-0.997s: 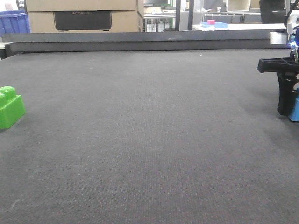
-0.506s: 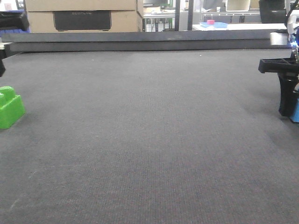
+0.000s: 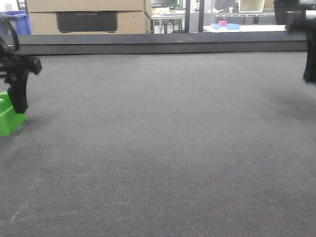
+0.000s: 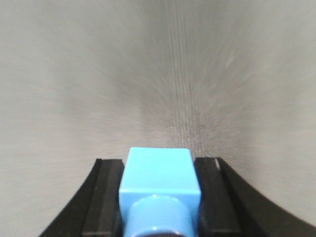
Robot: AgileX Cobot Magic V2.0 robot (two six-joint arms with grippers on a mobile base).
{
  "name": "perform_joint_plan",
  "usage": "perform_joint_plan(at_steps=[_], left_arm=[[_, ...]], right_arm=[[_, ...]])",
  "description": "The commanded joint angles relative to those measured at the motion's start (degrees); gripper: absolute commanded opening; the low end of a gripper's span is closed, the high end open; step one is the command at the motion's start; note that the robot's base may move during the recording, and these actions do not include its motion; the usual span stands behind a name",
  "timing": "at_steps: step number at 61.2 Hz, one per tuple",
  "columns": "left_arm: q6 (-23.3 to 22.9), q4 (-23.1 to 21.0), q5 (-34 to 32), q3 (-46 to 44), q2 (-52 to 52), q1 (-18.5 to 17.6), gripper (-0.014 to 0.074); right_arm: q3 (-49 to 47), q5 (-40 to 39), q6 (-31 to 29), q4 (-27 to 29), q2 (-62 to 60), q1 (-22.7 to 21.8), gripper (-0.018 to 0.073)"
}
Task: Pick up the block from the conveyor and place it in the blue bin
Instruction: 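Grasp the blue block with the right gripper and green block with left, then lift both held blocks up off the conveyor belt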
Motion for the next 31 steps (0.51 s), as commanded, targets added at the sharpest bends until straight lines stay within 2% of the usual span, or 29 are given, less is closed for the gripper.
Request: perform_joint_plan(at_steps=[1,10,15,22,28,31], left_arm=[[-0.18,0.02,-0.90,-0.45,1.07,0.16,0.0354],[-0.29,-0.20,-1.93,-0.45,2.17,0.16,0.0327],[-0.61,-0.20,-2.16,-0.59,2.17,0.16,0.0271],[-0.61,-0.20,-2.04,-1.25,2.17,0.16,0.0104],[-0.61,-0.20,0.25,-2.75,2.04,0.16,-0.0099],[-0.61,-0.25,1.72,-3.55,1.92,0.16,-0.0109]], right_arm=[[-0.34,-0.71,-0.32,-0.75,-3.04,-0.20,-0.0162],[-0.34,-0.60,-0.32,-0.75,-4.88,-0.20,-0.0162],[-0.34,-0.48,-0.32,-0.75,-5.00,-0.20,-0.0162],[-0.34,-0.37,-0.32,-0.51,-5.00,-0.10,-0.0162],[-0.34,-0.48,-0.32,-0.26,-5.36,0.89,-0.0162],[-0.34,-0.92,-0.32,-0.26,-6.02,1.47,-0.0162]])
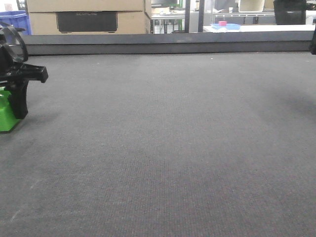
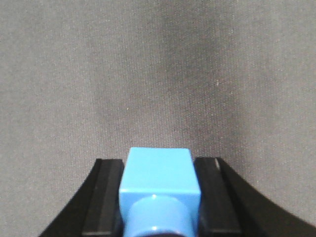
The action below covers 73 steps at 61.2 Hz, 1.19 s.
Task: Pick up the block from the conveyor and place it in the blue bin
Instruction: 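Lift both held blocks up off the conveyor belt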
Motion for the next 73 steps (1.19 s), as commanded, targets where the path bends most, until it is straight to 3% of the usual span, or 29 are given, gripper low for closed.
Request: perform_joint_plan(at_steps=[1,13,45,60,73], left_arm=[[-0.38,-0.25,2.51,-1.60,-0.57,0.16,-0.0109],[3.97,-1.20,2.77,-0.38,-6.05,0.04,-0.0109],[5.15,-3.60,-28.40,27.19,-40.65,0.04,-0.0109],[5.15,-6.44,-31.48,34.25,-56.63,0.04,-0.0111],[5.15,0.85,-33.01,34.67,-66.85,0.14,-0.0111]], right_arm=[[-0.25,-1.08,-0.20,-0.26,-1.72,1.13,-0.0162],[1.86,-8.70,-3.41,-0.57,-7.11,2.72,-0.0162],[30.22,-36.37,-5.35,-2.25,-33.48,2.79,-0.0162],[39.90,-44.08,-5.35,-4.76,-46.37,2.79,-0.0162],[40.91,-47.35,-5.35,-6.14,-50.89,2.79,-0.0162]])
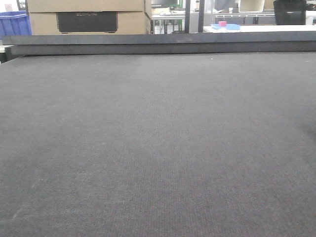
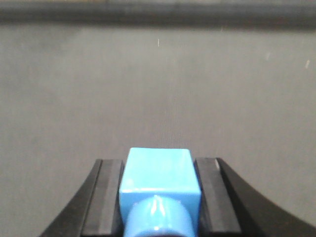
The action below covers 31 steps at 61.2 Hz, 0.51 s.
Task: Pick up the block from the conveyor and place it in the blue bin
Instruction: 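Lift both held blocks up off the conveyor belt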
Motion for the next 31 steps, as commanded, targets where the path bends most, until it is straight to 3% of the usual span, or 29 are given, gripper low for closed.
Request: perform_joint_plan(at_steps=[1,10,22,31], left_arm=[[0.21,3.90,-3.02,-0.06,-3.91,0.14,-0.0111],[0.21,4.85,-2.96,-0.06,-9.57,0.14,-0.0111],[0.21,4.80,7.17,0.04,-15.32,0.75,-0.0111],[0.21,4.92,6.35,1.41,-18.99,3.22,-0.0111]], right_arm=[[0.06,-3.82,-0.56,-0.88,-1.68,0.00,-0.0162],[-0.04,-4.81,-0.56,-0.88,-4.32,0.00,-0.0162],[0.50,-4.38,-0.44,-0.88,-9.23,0.00,-0.0162],[2.74,-4.37,-0.44,-0.88,-13.56,0.00,-0.0162]])
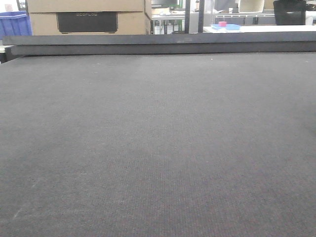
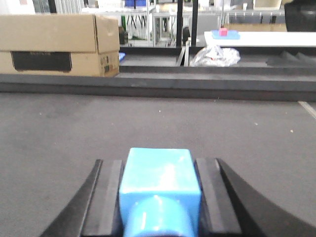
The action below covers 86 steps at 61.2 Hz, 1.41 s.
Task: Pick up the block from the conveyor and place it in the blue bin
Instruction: 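Lift both held blocks up off the conveyor belt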
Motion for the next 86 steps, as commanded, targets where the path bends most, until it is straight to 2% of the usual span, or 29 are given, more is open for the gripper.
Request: perform_joint_plan(at_steps=[1,6,18,86], left_arm=[[0.11,-0.10,-0.98,0.77,-2.34,1.66,-0.0111],[0.11,-1.74,-1.68,1.31,-3.99,3.54,-0.0111],[0.11,-1.84,-3.54,1.54,-5.04,5.91,-0.0111],[0.11,-1.73,-3.67,1.54,-5.04,5.91,-0.0111]], right_arm=[[1.35,-1.17,-0.44,-0.63,-2.66,0.00,-0.0162],[1.61,-1.17,-0.44,-0.63,-5.37,0.00,-0.0162],[1.61,-1.17,-0.44,-0.63,-9.32,0.00,-0.0162],[1.61,-1.50,-0.44,-0.63,-9.44,0.00,-0.0162]])
